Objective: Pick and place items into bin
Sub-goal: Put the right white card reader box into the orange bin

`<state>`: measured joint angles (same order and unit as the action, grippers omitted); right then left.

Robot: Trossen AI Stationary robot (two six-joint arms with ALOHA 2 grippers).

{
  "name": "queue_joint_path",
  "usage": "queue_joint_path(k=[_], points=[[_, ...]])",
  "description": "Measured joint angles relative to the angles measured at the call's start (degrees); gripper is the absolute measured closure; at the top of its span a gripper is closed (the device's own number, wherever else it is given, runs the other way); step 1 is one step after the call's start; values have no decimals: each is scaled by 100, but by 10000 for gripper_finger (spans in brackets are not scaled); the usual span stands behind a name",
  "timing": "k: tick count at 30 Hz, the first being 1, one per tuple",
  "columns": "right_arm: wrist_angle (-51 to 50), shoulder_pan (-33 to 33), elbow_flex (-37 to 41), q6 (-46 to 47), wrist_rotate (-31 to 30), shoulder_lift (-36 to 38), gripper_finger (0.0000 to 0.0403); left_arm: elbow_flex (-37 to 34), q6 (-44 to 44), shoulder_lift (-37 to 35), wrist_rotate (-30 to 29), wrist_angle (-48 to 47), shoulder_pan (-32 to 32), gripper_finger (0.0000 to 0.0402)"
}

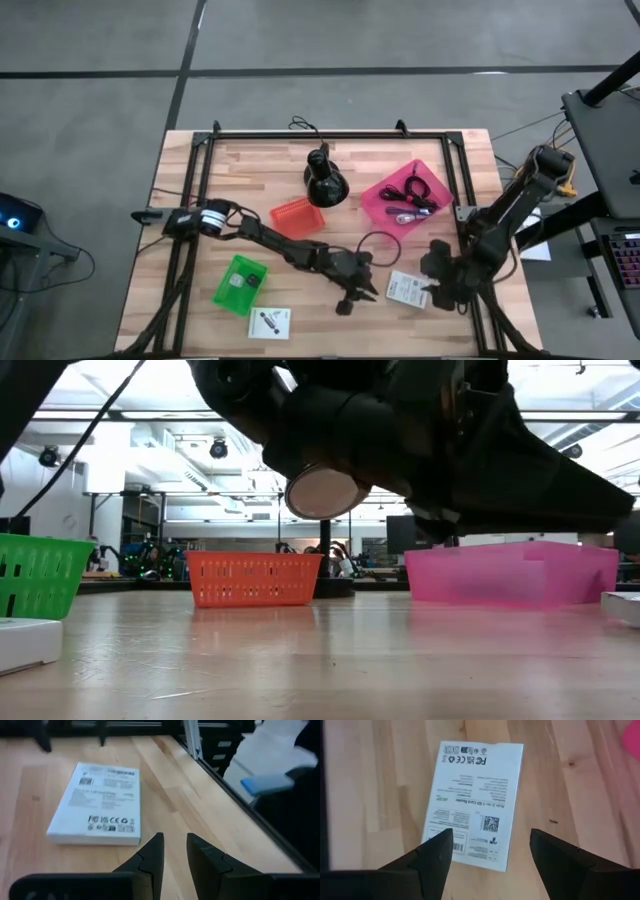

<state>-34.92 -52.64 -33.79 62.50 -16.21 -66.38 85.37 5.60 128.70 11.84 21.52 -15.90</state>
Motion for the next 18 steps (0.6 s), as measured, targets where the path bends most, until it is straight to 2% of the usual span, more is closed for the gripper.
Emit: queue_joint_path(k=[5,7,10,13,18], points=[[134,12,373,302,20,623,152,-8,-889,0,-194,45,-180,334],[152,-37,435,334,27,776,153,-11,-1048,0,-194,52,-225,334],[691,-230,525,-23,64,822,154,-11,-1050,0,-195,85,-259,334],[1274,-449,523,-571,-18,595,154,-11,-951,0,-286,86,-258,334],[1153,-780,250,-779,-206,-316,158,-11,-588,0,-815,68,-221,334]])
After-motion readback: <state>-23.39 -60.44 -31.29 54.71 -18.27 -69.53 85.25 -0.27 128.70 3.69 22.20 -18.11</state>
